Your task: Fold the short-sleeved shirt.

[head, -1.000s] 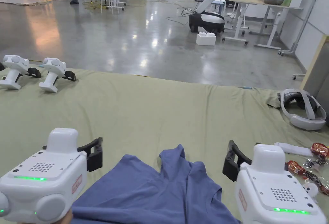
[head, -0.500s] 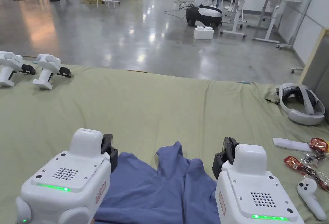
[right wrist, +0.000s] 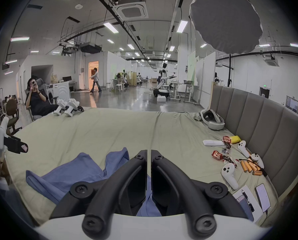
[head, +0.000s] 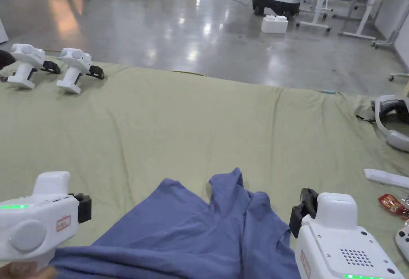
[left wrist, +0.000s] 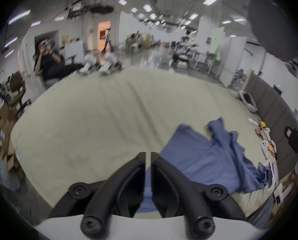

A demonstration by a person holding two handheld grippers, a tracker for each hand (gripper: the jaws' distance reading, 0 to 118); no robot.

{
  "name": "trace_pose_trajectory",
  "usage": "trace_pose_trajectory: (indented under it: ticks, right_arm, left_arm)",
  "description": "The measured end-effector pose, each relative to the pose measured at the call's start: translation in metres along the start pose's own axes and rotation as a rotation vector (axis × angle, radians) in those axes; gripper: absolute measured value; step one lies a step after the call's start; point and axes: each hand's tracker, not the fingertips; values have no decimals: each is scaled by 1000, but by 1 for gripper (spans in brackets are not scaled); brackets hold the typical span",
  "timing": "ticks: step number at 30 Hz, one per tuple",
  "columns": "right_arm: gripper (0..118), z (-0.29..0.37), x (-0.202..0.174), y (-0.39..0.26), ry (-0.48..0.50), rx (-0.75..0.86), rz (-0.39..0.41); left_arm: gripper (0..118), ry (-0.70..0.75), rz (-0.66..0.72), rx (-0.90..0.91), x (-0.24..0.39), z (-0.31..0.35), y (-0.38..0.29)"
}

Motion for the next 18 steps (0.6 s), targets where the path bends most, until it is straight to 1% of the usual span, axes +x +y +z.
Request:
trace_pose_trajectory:
  ticks: [1,2,4,5,6,8,11,14,15,18]
  right_arm:
    - [6,-4,0,-2,5,-14,7]
    - [6,-7,-1,-3,9,-25,11]
    - [6,-12,-2,-7,16,-42,12]
    - [6,-14,-3,-8,20,-57,12]
    - [6,-16,-4,-10,22,-69,9]
    - [6,-19,-4,-14,28,-90,1]
    - [6,-24,-6,-21,34,-124,-3]
    - [6,-30,-9,-27,43,-162,10]
    - [6,-33,-10,-29,45,-175,18]
    - [6,-42,-11,-33,49,-208,30]
  left_arm:
    - [15,11,31,-57,-12,-5,1]
    - [28,-4,66,-103,-25,-13,1]
    - [62,-1,148,-172,-43,-23,-2]
    - [71,-8,183,-222,-50,-27,-5]
    - [71,-16,214,-239,-56,-33,-9]
    - [71,28,244,-302,-60,-38,-18]
    - [71,84,242,-366,-62,-47,-36]
    - [71,132,227,-438,-69,-65,-52]
    - [71,141,229,-450,-69,-70,-57]
    - [71,147,249,-385,-64,-71,-61]
